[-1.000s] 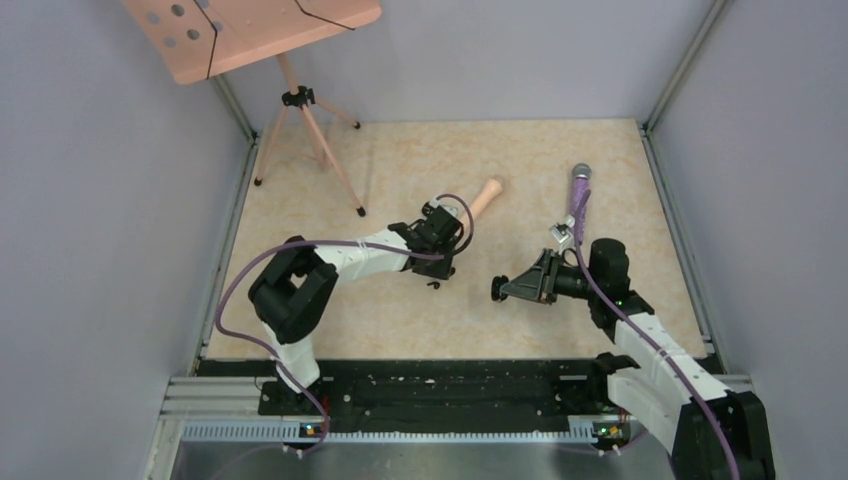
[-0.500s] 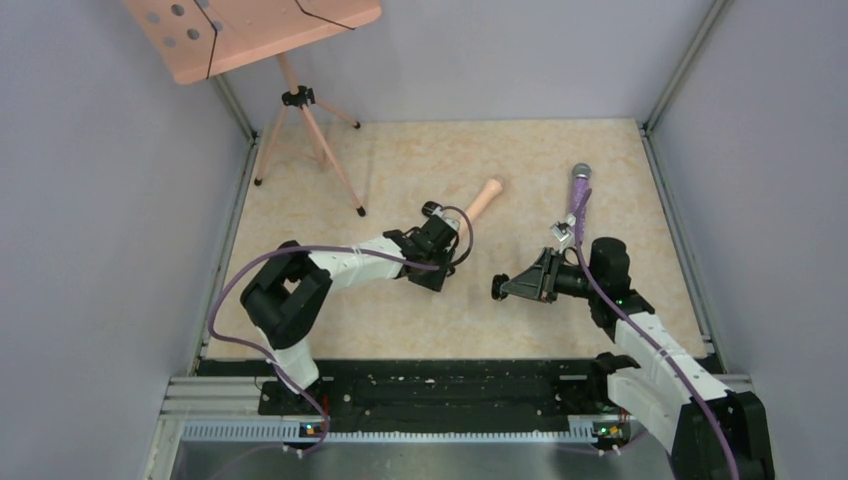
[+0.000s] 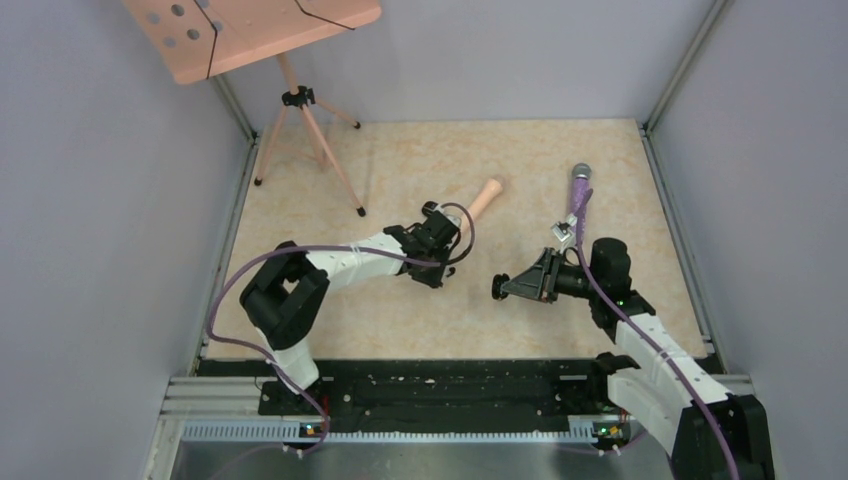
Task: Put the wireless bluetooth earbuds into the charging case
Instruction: Move the right earbud to the center of the board, then pick up the right earbud from the center of the board.
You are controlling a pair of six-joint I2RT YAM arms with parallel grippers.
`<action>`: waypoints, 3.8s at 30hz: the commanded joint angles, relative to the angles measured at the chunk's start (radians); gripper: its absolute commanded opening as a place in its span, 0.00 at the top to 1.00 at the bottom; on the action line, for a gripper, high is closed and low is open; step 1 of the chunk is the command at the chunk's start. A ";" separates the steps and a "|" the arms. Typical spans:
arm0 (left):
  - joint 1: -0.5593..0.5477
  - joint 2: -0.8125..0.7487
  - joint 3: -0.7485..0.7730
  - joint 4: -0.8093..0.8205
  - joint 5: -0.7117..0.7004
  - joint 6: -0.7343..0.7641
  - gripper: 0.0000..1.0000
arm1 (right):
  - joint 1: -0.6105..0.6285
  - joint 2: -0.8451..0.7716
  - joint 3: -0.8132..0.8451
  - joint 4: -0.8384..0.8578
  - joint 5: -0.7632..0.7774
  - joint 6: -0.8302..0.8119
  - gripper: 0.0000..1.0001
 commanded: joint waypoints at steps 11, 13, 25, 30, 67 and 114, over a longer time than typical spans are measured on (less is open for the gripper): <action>-0.004 -0.146 -0.005 -0.040 -0.035 -0.027 0.01 | -0.011 -0.024 0.044 0.007 -0.002 -0.018 1.00; -0.003 -0.161 -0.016 -0.033 -0.043 -0.030 0.02 | -0.010 -0.024 0.043 0.006 -0.001 -0.019 1.00; -0.003 -0.126 -0.005 -0.040 -0.148 -0.156 0.33 | -0.011 -0.020 0.039 0.011 0.000 -0.022 1.00; -0.002 -0.058 0.073 -0.055 -0.158 -0.254 0.35 | -0.010 -0.009 0.039 0.024 -0.004 -0.020 1.00; 0.076 0.232 0.293 -0.149 -0.126 -0.216 0.62 | -0.011 -0.015 0.056 -0.008 -0.019 -0.047 1.00; 0.099 0.287 0.346 -0.198 -0.031 -0.060 0.66 | -0.010 -0.012 0.079 -0.014 -0.020 -0.038 1.00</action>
